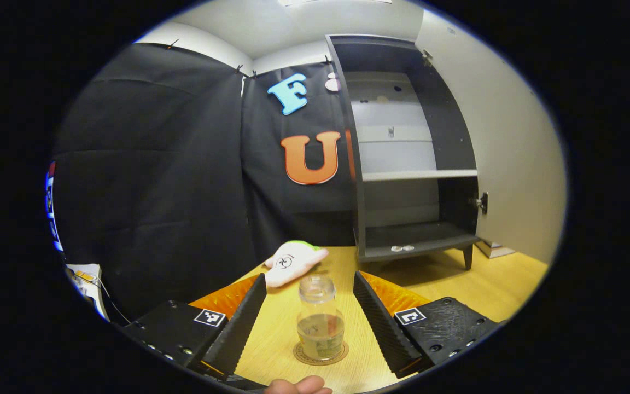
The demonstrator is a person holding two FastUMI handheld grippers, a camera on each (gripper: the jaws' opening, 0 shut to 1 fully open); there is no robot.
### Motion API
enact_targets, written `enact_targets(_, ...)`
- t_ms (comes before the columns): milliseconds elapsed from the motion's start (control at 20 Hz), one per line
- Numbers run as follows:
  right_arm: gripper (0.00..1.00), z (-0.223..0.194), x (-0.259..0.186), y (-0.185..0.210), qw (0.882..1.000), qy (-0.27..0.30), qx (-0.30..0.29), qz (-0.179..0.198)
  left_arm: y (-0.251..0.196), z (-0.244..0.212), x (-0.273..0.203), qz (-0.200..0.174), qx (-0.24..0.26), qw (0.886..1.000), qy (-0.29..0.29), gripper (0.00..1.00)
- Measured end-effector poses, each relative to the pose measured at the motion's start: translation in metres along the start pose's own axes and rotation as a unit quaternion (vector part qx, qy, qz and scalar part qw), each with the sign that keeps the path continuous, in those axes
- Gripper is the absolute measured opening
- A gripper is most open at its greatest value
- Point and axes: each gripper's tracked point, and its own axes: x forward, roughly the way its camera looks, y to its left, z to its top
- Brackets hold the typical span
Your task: Open the cabinet door with the right hand, grasp the bottle in the cabinet with the left hand and place it on the coaster, then close the cabinet door with the right hand.
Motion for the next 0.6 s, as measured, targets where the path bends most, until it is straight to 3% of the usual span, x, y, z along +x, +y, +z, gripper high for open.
enact_targets(150,1.0,0.02,0.006,0.027,0.999,-0.01,0.006,0.048,-0.023,0.052,-0.008,-0.037,0.01,0.999,-0.02,0.96)
enact_targets(300,1.0,0.058,0.019,0.034,0.996,-0.028,-0.017,0.077,-0.051,0.08,-0.006,-0.05,0.043,0.998,-0.016,0.95)
enact_targets(400,1.0,0.093,0.021,0.044,0.992,-0.061,-0.015,0.108,-0.08,0.11,-0.012,-0.059,0.031,0.998,-0.023,0.95)
enact_targets(450,1.0,0.11,0.023,0.047,0.99,-0.08,-0.019,0.117,-0.097,0.122,-0.014,-0.067,0.021,0.997,-0.023,1.0)
enact_targets(500,1.0,0.124,0.027,0.049,0.987,-0.097,-0.027,0.124,-0.114,0.128,-0.014,-0.075,0.015,0.997,-0.014,0.95)
enact_targets(550,1.0,0.133,0.032,0.061,0.982,-0.11,-0.041,0.145,-0.129,0.133,-0.014,-0.084,0.01,0.996,-0.001,1.0)
enact_targets(600,0.98,0.138,0.036,0.074,0.977,-0.117,-0.059,0.168,-0.144,0.139,-0.016,-0.092,0.0,0.996,0.01,0.96)
